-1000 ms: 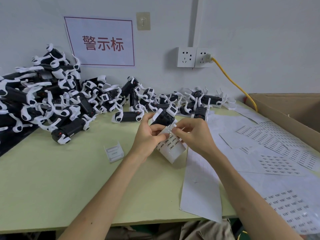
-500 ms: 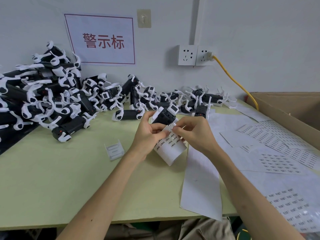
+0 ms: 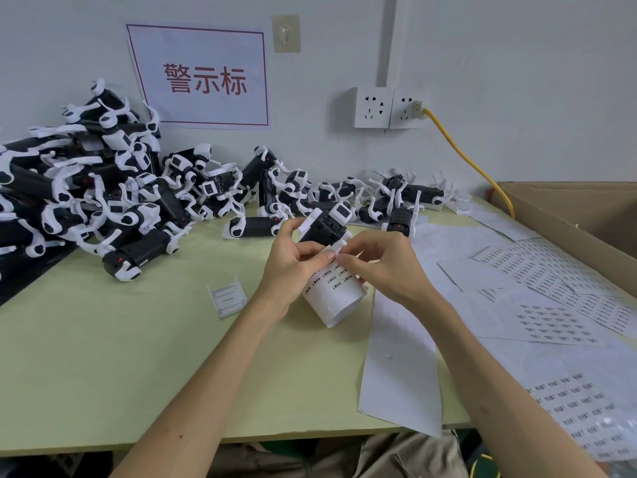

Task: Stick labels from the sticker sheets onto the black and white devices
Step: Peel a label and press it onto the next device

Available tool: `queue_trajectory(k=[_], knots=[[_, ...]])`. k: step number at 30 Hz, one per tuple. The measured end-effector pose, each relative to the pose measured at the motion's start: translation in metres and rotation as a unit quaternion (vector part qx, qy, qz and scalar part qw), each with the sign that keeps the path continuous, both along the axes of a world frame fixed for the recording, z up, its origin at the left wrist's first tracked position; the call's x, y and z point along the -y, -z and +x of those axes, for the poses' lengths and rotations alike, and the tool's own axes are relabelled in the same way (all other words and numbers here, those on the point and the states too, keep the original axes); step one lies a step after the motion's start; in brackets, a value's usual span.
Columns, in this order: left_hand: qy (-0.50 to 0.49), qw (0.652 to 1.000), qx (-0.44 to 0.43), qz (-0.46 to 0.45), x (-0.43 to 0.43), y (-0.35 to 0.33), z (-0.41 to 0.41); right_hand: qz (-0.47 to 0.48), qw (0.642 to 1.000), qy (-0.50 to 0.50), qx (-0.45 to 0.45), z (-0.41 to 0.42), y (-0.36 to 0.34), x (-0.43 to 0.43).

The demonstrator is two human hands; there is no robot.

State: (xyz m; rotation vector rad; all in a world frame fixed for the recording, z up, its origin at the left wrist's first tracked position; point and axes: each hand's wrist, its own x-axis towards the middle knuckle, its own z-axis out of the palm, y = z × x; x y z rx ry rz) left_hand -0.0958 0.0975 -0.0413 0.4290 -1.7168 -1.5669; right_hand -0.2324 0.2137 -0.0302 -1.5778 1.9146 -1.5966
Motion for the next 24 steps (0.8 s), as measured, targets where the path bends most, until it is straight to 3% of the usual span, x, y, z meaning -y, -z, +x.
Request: queue_trajectory(k=[12,24], knots=[[0.01,0.998,0.03,-0.049,0.0025,0.0079,-0.0044,0.02,0.999,0.022,0.015,-0.0017,0.0002,0.0022],[-0.007,0.999,0.012,-0.03,0.0016,0.0041,-0.0031,0.009,0.998,0.015,0.056,-0.0023,-0.0005,0.0037]])
